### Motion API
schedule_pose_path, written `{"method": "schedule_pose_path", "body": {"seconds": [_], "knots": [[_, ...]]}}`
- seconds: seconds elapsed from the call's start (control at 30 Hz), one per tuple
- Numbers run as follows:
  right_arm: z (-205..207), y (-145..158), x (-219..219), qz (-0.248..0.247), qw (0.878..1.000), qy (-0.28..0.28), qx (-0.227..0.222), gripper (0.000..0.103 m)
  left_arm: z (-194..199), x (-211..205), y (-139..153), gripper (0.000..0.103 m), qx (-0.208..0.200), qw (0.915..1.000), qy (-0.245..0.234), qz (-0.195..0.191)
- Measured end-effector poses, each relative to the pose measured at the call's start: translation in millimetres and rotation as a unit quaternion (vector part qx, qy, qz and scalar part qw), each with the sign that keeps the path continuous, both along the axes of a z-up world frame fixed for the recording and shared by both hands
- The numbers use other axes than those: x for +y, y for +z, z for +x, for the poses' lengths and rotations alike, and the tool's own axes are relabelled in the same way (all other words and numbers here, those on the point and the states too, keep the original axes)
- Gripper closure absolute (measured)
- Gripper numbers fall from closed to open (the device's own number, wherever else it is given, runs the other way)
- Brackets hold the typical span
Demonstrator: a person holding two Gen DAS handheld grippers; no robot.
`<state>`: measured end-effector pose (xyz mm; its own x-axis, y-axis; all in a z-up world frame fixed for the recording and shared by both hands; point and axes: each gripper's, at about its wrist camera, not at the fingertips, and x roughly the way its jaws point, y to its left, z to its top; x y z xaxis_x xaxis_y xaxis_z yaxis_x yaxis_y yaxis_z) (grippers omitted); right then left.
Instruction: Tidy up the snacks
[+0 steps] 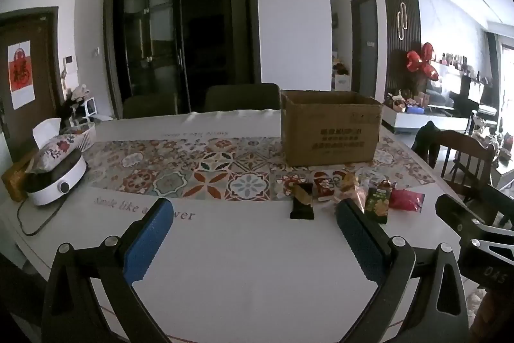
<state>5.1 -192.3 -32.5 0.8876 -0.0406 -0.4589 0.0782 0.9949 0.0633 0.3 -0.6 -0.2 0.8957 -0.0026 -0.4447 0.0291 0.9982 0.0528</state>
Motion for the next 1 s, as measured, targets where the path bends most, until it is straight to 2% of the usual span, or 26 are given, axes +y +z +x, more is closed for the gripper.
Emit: {"method": "schedule_pose_path", "body": {"seconds": [0.1, 0.17, 0.3, 1.0], "knots": [[-0.1, 0.1, 0.3, 0.001, 1.000, 0.000, 0.003, 0.001, -1.1, 2.1, 0.1, 0.000, -0.006, 0.9999, 0.000, -0.013], [-0.2, 0.1, 0.4, 0.000, 1.000, -0.001, 0.002, 0.001, 1.4, 1.9, -0.6, 0.000, 0.004, 0.9999, 0.002, -0.010], [-0.6, 0.1, 1.0, -0.002, 1.000, 0.000, 0.001, 0.001, -1.6, 3.1, -6.4, 0.000, 0.000, 0.9999, 0.002, -0.010], [-0.9, 2.3, 1.8, -0.001, 1.000, 0.001, -0.003, 0.001, -6.0, 6.5, 4.3, 0.000, -0.012, 0.9997, 0.002, -0.020]]}}
